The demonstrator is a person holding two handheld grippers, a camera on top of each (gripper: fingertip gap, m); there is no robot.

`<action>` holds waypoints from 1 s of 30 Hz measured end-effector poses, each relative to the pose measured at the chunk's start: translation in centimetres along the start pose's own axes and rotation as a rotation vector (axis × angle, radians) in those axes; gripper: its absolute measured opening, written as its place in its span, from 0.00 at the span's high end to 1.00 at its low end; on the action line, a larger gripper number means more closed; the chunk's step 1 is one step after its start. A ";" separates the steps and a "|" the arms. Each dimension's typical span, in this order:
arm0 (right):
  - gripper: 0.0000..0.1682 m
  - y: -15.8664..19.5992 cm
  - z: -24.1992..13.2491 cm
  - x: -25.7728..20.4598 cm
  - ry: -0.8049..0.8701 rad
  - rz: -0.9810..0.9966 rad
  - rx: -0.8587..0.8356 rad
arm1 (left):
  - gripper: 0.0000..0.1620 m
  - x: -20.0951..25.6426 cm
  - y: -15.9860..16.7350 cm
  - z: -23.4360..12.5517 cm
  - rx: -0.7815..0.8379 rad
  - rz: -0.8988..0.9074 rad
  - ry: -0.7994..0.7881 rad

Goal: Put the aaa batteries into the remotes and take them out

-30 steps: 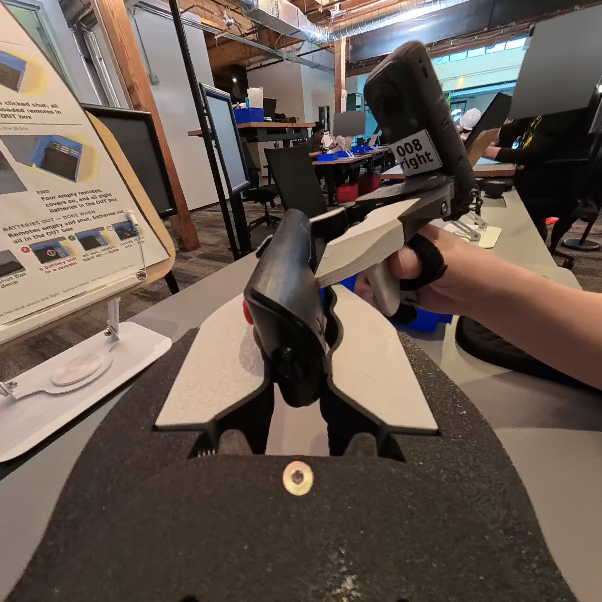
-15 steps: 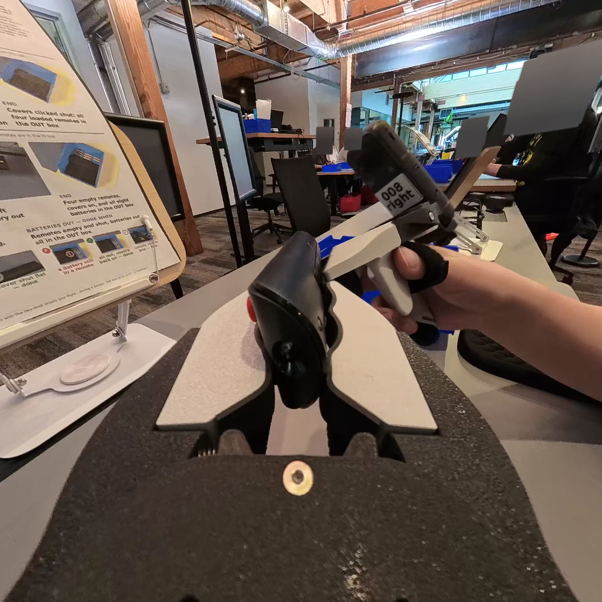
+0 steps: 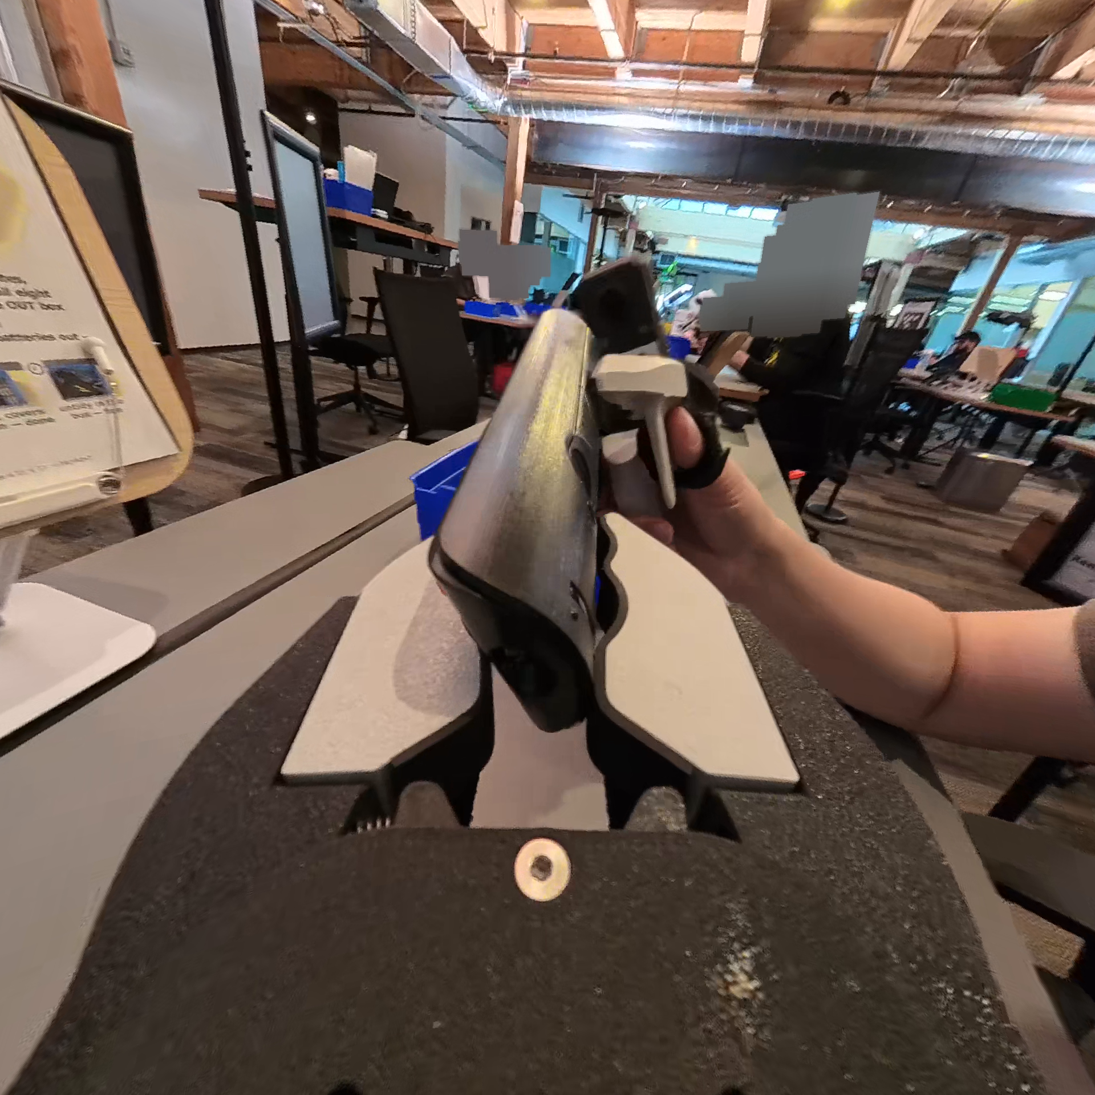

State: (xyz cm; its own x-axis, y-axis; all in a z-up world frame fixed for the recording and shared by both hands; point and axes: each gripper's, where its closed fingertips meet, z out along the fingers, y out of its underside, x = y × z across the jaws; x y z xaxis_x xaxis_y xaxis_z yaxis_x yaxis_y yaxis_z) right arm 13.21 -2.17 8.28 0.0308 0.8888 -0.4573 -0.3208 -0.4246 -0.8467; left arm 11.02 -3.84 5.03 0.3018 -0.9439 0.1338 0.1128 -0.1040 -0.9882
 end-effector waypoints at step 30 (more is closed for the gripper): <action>0.32 -0.5 -0.3 3.6 0.326 -0.132 0.027 | 0.83 -0.8 -0.9 -0.6 0.103 -0.110 -0.048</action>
State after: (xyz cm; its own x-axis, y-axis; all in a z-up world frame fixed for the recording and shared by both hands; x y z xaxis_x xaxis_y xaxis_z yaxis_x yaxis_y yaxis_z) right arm 13.79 1.16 7.02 0.3727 0.8320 -0.4110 -0.3185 -0.3013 -0.8987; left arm 10.13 -3.17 5.81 0.3268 -0.9122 0.2471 0.2440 -0.1712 -0.9545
